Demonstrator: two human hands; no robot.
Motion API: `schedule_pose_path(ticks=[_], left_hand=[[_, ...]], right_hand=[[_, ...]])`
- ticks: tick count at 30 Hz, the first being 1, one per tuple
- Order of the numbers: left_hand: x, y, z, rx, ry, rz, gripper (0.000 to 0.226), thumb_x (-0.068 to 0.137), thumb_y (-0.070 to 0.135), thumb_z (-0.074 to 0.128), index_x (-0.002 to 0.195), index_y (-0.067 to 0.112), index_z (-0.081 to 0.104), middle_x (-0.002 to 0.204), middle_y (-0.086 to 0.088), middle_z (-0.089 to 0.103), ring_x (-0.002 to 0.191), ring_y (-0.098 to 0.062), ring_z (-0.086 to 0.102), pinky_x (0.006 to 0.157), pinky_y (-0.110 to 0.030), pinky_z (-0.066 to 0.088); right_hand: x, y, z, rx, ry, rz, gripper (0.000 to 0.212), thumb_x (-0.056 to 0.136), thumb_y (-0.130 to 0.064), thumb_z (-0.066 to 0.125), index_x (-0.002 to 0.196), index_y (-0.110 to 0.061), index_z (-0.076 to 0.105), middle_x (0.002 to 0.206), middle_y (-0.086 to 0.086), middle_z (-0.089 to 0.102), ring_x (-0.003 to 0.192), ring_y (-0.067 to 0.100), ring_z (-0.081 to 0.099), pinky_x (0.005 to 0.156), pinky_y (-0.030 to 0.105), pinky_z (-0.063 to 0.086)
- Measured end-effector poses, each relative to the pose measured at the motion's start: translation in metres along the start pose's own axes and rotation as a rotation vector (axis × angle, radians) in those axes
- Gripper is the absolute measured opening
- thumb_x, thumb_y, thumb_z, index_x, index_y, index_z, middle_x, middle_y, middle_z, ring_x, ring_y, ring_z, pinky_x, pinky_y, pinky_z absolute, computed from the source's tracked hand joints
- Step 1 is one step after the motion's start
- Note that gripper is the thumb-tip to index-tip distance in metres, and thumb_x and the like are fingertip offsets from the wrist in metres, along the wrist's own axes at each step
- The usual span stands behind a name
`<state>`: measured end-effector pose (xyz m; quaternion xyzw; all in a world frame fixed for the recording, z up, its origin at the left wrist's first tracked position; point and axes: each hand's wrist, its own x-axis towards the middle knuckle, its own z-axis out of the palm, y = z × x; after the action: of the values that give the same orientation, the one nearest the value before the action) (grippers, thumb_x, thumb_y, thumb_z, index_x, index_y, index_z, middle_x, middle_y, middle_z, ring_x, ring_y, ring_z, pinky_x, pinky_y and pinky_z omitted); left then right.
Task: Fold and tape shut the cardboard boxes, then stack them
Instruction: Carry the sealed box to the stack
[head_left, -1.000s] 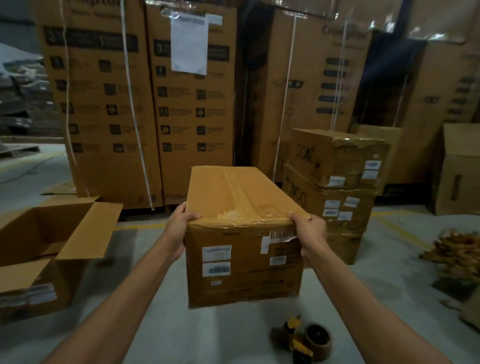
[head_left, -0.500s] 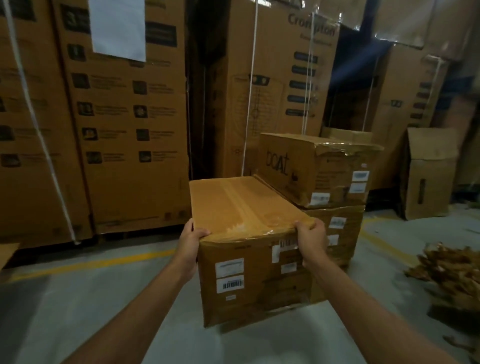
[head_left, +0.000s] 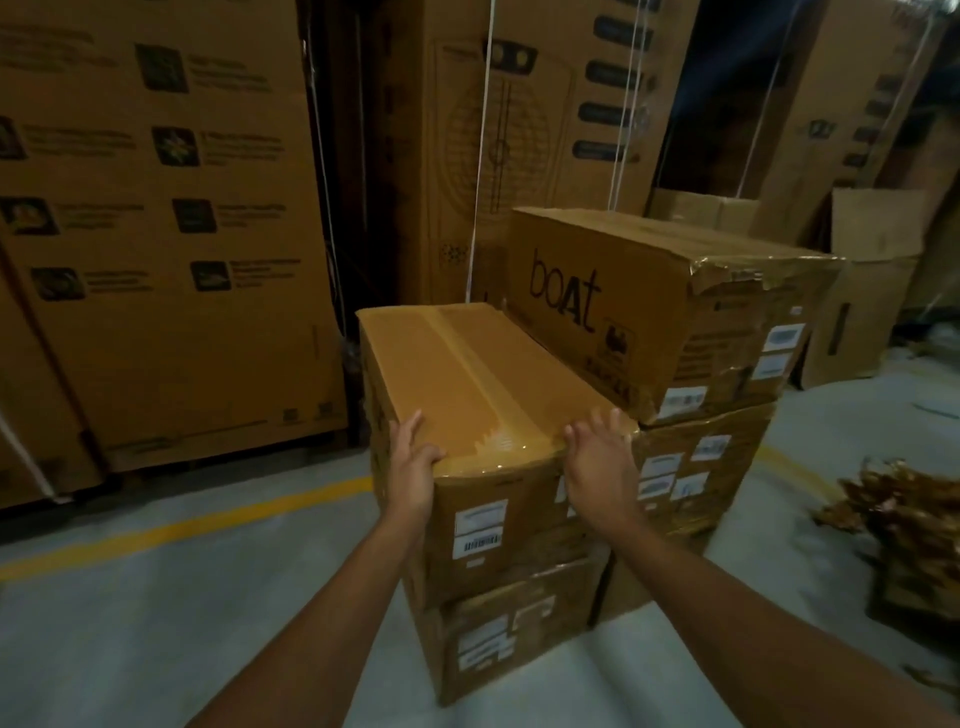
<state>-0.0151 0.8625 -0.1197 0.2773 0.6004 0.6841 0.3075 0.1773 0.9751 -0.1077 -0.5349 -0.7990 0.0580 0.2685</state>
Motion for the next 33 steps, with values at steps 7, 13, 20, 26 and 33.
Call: schedule_pose_path(ticks=[7,13,20,26,33], left_hand=[[0.005,0.006,0.018,0.008,0.043,0.059,0.04,0.095,0.004,0.05,0.121,0.034,0.054,0.159,0.008,0.019,0.147,-0.023,0.023,0.118,-0.046,0.028],[0.01,-0.004,0.015,0.031,0.073,0.039,0.038,0.074,0.028,0.052,0.089,0.064,0.055,0.159,-0.008,0.027,0.145,-0.032,0.028,0.113,-0.057,0.031],[-0.007,0.016,-0.003,0.218,-0.06,0.041,0.04,0.102,0.036,0.047,0.142,0.033,0.043,0.155,-0.004,0.034,0.137,-0.03,0.04,0.112,-0.052,0.037],[-0.09,0.032,-0.048,0.167,-0.099,0.122,0.091,0.081,0.086,0.042,0.15,0.026,0.039,0.144,0.002,0.052,0.131,-0.023,0.05,0.107,-0.047,0.043],[-0.332,0.091,-0.117,0.224,0.089,0.263,0.06,0.105,0.052,0.028,0.157,0.022,0.022,0.163,0.003,0.022,0.149,-0.019,0.022,0.112,-0.034,0.023]], right_hand=[[0.015,0.005,0.018,-0.024,0.073,-0.067,0.061,0.103,-0.045,0.014,0.132,-0.017,0.061,0.145,0.007,0.053,0.146,0.03,0.031,0.121,0.054,0.014],[0.011,0.001,0.026,-0.062,0.101,-0.064,0.063,0.101,-0.043,0.011,0.133,-0.016,0.059,0.146,0.009,0.051,0.145,0.03,0.031,0.122,0.054,0.014],[-0.008,-0.017,0.004,0.065,-0.105,-0.028,0.059,0.107,-0.046,0.02,0.152,-0.01,0.035,0.166,0.017,0.013,0.154,0.034,-0.001,0.123,0.054,0.012],[-0.124,-0.056,-0.031,0.335,-0.115,-0.15,0.061,0.107,-0.045,0.034,0.156,-0.011,0.024,0.167,0.012,0.012,0.155,0.027,0.006,0.121,0.045,0.018],[-0.308,-0.081,-0.14,0.604,-0.045,-0.222,0.049,0.105,-0.035,0.045,0.149,-0.015,0.04,0.158,0.009,0.039,0.146,0.025,0.034,0.114,0.04,0.032]])
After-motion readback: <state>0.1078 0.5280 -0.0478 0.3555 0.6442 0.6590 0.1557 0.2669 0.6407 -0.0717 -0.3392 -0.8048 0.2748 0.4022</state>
